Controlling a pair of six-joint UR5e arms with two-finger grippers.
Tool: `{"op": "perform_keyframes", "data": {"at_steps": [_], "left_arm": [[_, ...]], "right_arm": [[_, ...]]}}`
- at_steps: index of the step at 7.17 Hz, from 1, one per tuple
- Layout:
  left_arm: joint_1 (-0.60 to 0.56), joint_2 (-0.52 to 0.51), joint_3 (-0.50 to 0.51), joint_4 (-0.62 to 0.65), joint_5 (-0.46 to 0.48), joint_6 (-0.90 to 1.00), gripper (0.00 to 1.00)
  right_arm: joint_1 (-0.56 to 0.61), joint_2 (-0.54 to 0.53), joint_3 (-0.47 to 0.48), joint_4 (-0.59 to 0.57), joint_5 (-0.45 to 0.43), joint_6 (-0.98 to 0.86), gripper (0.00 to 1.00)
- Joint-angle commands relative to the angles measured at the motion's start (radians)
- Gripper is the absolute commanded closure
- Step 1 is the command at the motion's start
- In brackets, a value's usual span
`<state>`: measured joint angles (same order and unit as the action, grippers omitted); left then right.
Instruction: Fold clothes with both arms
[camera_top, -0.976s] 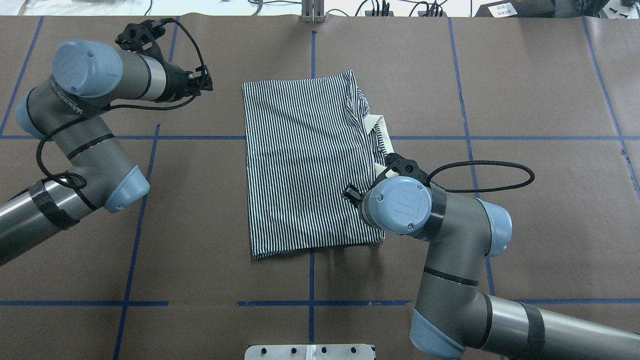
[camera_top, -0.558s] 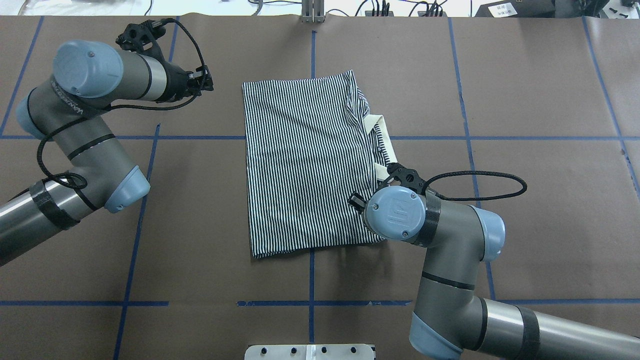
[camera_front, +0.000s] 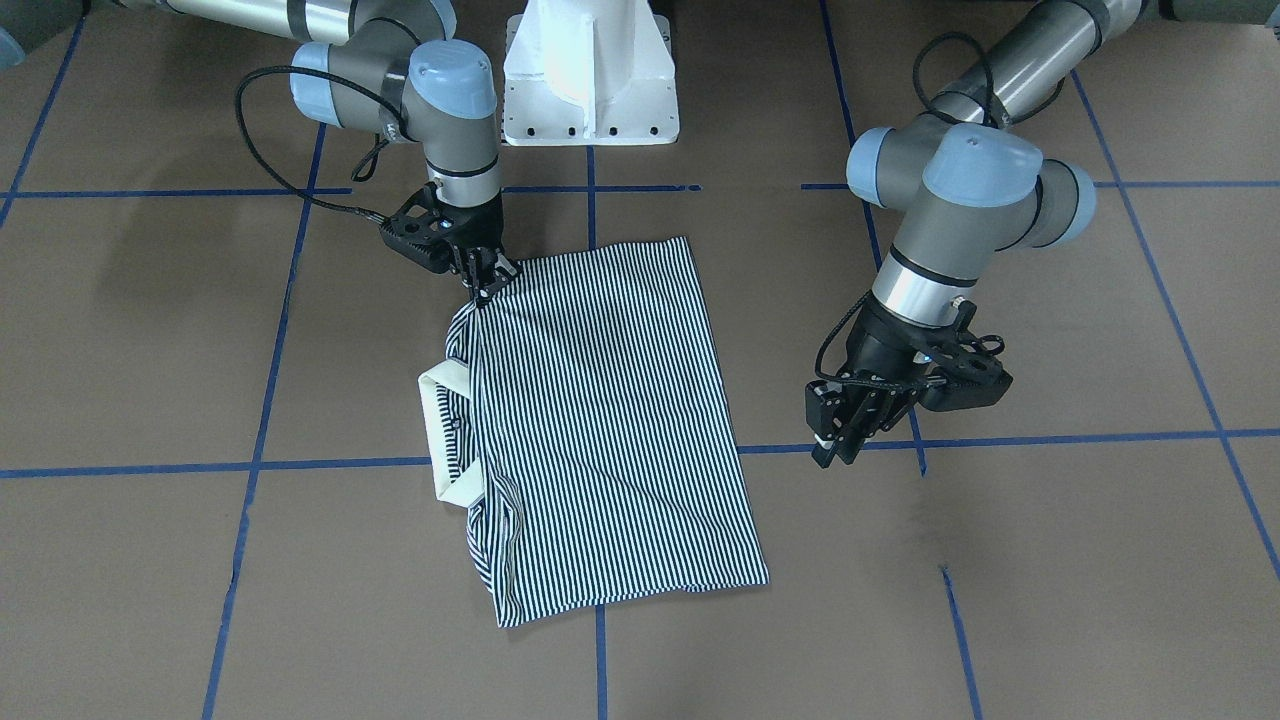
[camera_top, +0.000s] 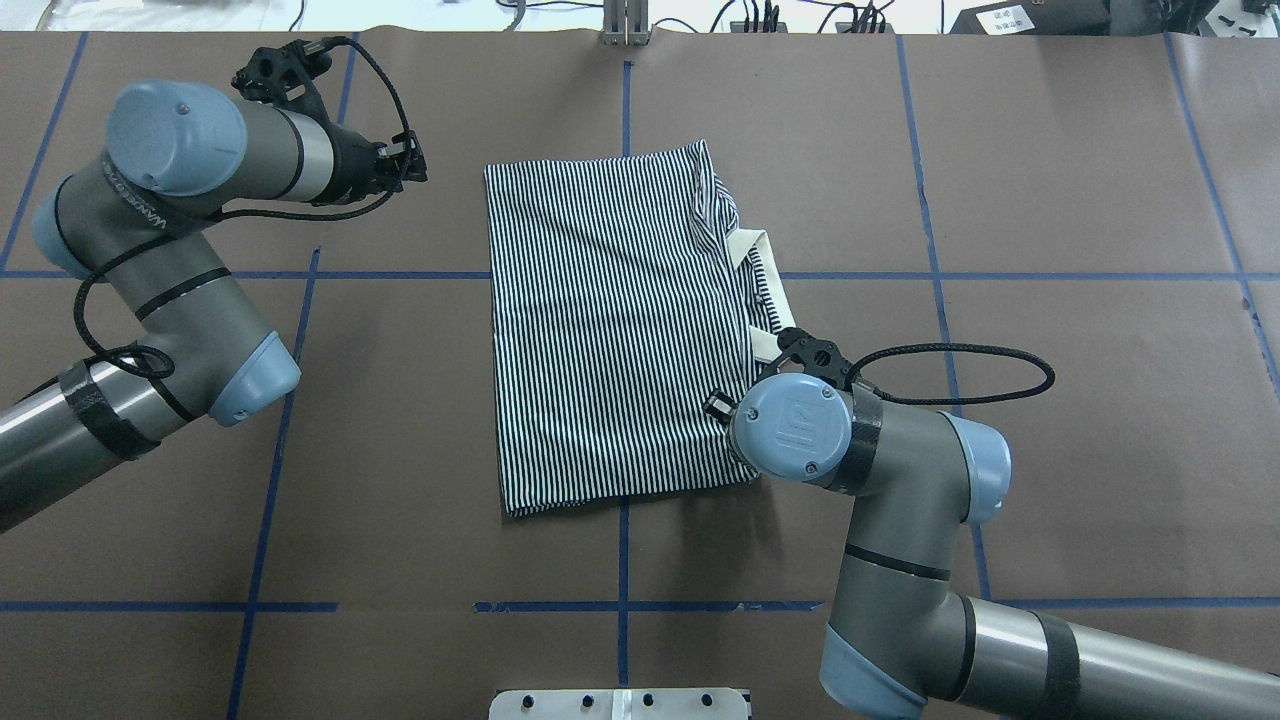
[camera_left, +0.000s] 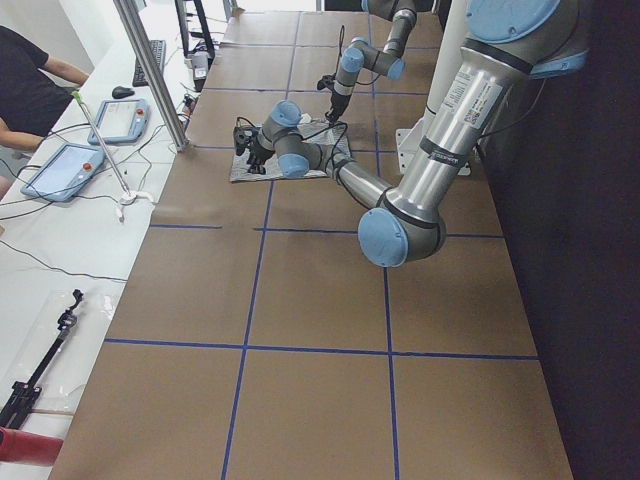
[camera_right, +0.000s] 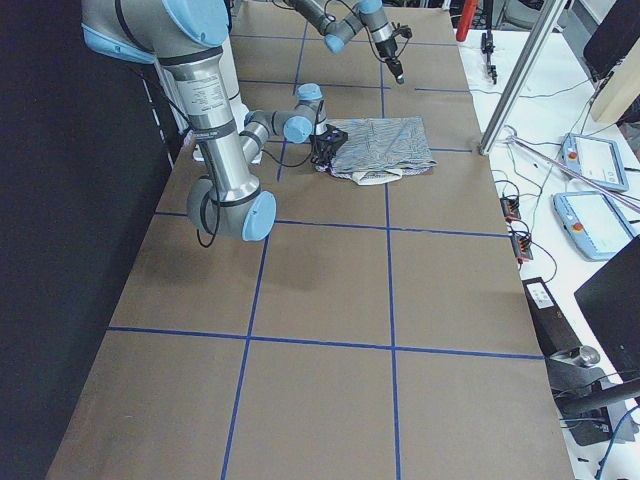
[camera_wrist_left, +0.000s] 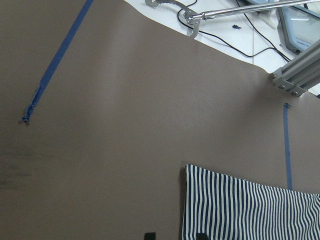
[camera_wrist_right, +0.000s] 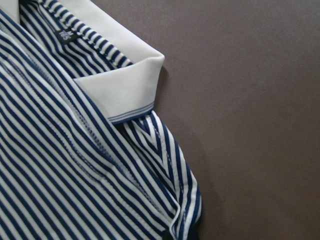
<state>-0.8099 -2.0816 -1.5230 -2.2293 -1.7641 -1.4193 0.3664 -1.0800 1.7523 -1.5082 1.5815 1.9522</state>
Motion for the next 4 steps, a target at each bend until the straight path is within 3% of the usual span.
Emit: {"op": "perform_keyframes", "data": {"at_steps": [1,2,4], "left_arm": [[0.000,-0.002,0.000,0.000,0.000,-0.003,0.62],[0.000,0.003,-0.021,0.002,0.000,-0.006,0.61],[0.037,0.090,-0.156,-0.003,-0.093,-0.157,0.60]], "right_arm": [[0.000,0.002,0.016,-0.003,0.003,0.001,1.00],[-0.001,-0.001,0.039,-0.009,0.002,0.004,1.00],[-0.050,-0.003,0.102,-0.013,-0.006,0.051,1.00]]}}
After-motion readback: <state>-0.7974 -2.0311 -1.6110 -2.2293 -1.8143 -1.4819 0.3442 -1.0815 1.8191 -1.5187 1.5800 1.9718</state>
